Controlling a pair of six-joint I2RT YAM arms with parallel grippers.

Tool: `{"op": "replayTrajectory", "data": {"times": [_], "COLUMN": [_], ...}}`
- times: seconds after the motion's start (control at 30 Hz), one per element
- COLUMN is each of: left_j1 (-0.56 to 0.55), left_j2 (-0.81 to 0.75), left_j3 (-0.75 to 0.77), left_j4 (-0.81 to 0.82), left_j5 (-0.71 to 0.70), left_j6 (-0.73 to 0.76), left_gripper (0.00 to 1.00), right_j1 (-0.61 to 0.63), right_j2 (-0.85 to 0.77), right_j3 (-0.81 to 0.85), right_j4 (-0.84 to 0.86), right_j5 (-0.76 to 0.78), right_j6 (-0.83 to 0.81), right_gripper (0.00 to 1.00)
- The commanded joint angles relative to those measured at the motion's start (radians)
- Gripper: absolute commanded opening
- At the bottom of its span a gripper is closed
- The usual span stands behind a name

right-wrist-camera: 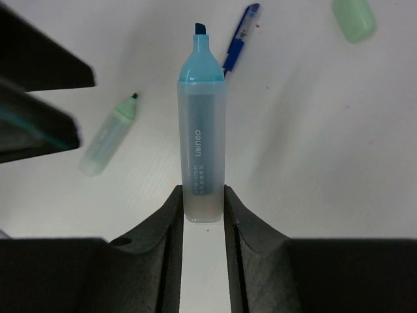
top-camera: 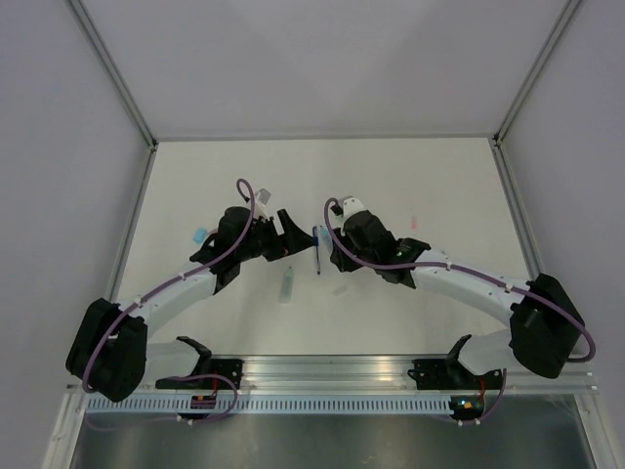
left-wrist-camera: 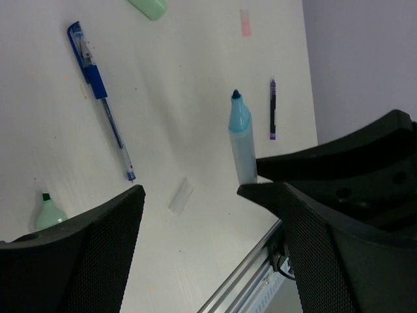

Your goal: Insert the pens into the pen caps

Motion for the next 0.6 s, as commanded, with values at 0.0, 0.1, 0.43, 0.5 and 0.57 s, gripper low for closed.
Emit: {"op": "replayTrajectory", "data": {"times": [0.0, 0.1, 0.43, 0.5, 0.57], "left_j1": [0.003, 0.001, -0.015, -0.025, -0.032], "left_j2": [0.016, 0.026, 0.045, 0.06, 0.072], "left_j3": [0.044, 0.038, 0.035, 0.041, 0.039], "left_j4": [0.125, 0.183, 0.272, 0.295, 0.321], "left_j5": [0.054, 0.078, 0.106, 0.12, 0.147], "left_j6": [-0.065, -0.091, -0.123, -0.129, -0.145], "left_gripper": [0.87, 0.86, 0.75, 0.68, 0.57], "right_j1": [0.046, 0.074, 0.117, 0.121, 0.123], "right_j2": [-0.089, -0.118, -0.176, -0.181, -0.182], "right_j3": [-0.017, -0.016, -0.011, -0.009, -0.009], "right_j4": [0.077, 0.081, 0.092, 0.09, 0.089], "right_j5": [-0.025, -0.034, -0.038, -0.035, -0.028], "right_j6": [0.065, 0.078, 0.108, 0.11, 0.113], "right_gripper": [0.0, 0.0, 0.0, 0.0, 0.0]}}
